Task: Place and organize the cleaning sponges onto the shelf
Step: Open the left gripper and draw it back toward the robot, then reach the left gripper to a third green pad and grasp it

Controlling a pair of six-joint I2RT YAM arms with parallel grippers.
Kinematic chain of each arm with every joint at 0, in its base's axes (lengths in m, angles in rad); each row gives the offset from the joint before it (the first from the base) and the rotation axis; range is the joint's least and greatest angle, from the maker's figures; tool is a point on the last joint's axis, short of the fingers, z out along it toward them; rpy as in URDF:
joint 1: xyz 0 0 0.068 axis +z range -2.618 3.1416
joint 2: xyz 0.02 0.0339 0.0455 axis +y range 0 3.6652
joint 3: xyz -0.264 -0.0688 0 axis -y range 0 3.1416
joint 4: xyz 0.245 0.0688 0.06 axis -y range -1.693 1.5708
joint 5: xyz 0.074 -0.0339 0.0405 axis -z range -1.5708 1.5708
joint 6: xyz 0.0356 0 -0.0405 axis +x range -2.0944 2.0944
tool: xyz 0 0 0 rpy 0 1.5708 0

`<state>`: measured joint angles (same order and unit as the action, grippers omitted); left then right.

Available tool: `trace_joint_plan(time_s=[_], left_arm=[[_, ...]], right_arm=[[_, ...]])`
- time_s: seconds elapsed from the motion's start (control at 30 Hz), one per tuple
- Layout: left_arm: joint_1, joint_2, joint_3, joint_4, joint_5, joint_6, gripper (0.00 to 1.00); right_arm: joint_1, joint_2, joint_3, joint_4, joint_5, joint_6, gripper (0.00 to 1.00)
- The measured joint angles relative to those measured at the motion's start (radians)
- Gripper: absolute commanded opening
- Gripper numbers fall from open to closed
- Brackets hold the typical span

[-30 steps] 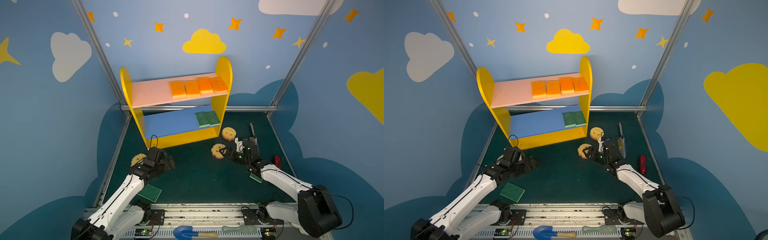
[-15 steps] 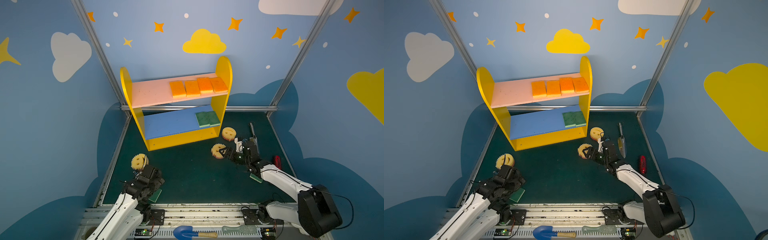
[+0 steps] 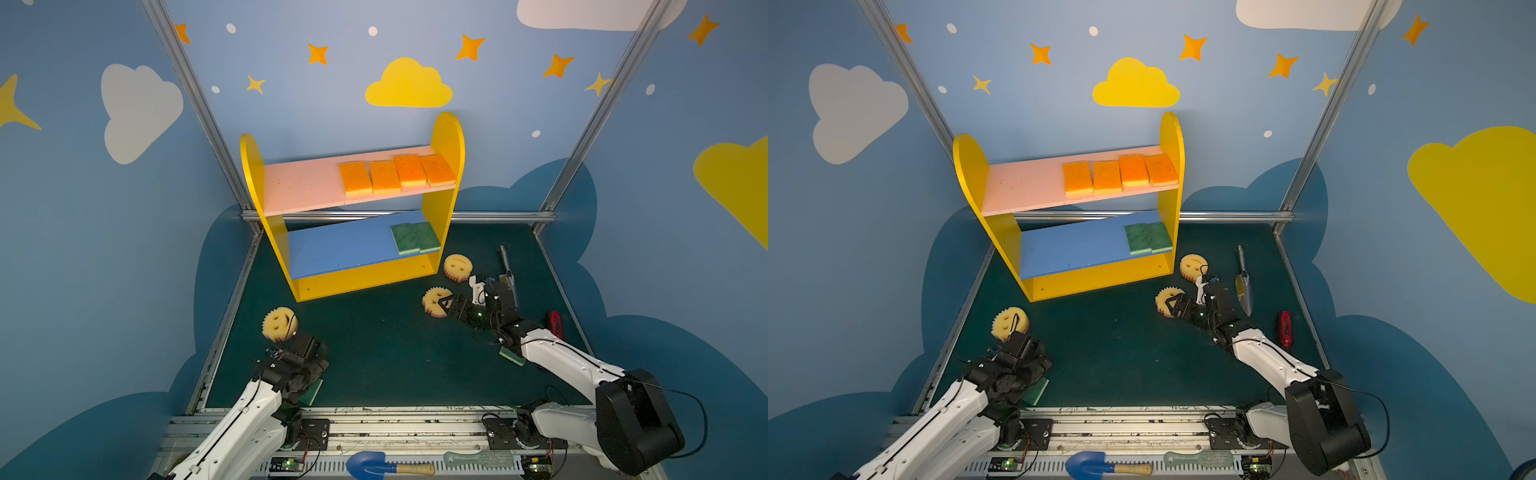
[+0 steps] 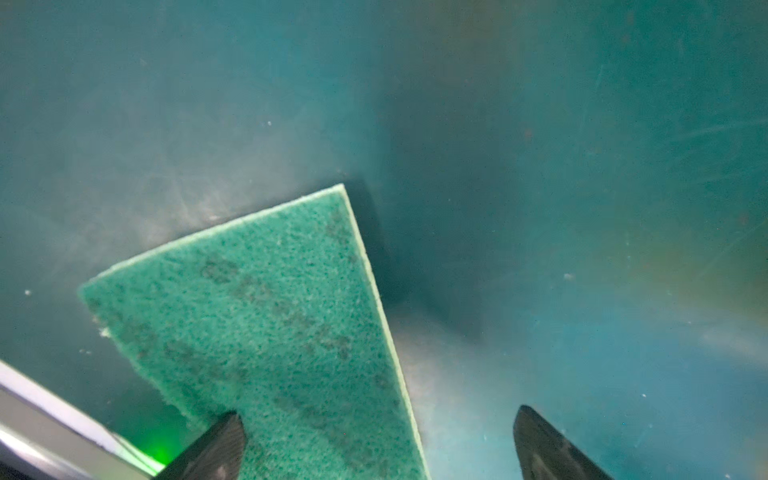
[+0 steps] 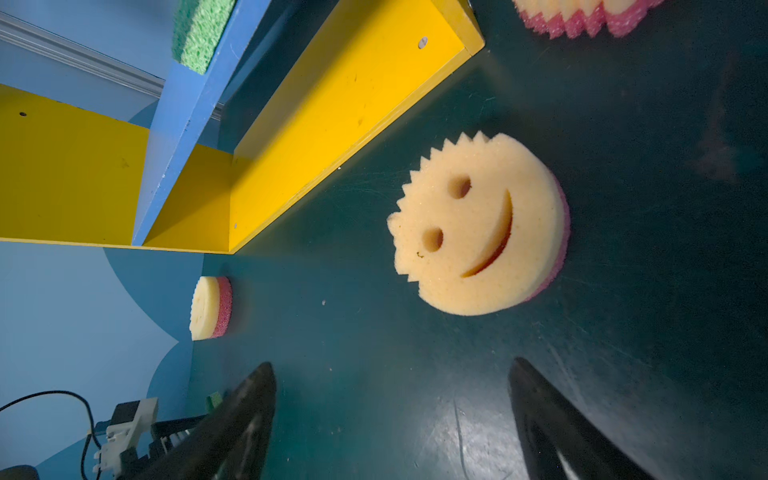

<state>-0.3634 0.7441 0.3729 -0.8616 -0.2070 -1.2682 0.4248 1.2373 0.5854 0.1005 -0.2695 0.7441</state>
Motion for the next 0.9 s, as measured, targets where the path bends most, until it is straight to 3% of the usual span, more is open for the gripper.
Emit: trace_joint_plan(time_s=[0.3,0.4,0.63,0.77,0.9], left_arm=[[-0.002,0.014,-0.016,-0.018,-0.017,0.038,0.56],[-0.021,0.077,-0.005,-0.014,-0.035,0.040,0.43],[-0.171,0.377,0.101,-0.002,-0.130,0.037,0.32],[-0.243,0.549,0.196,0.032,-0.172,0.055,0.31],[-0.306,0.706,0.328,0.168,-0.162,0.074,0.30]], right_arm=[[0.000,0.003,0.000,0.000,0.003,0.000,0.86],[0.001,0.011,0.000,0.000,0.005,-0.001,0.86],[0.001,0.016,0.000,0.000,0.009,-0.004,0.86],[0.001,0.016,0.000,-0.005,0.015,-0.006,0.86],[0.001,0.016,0.000,-0.008,0.019,-0.008,0.86]])
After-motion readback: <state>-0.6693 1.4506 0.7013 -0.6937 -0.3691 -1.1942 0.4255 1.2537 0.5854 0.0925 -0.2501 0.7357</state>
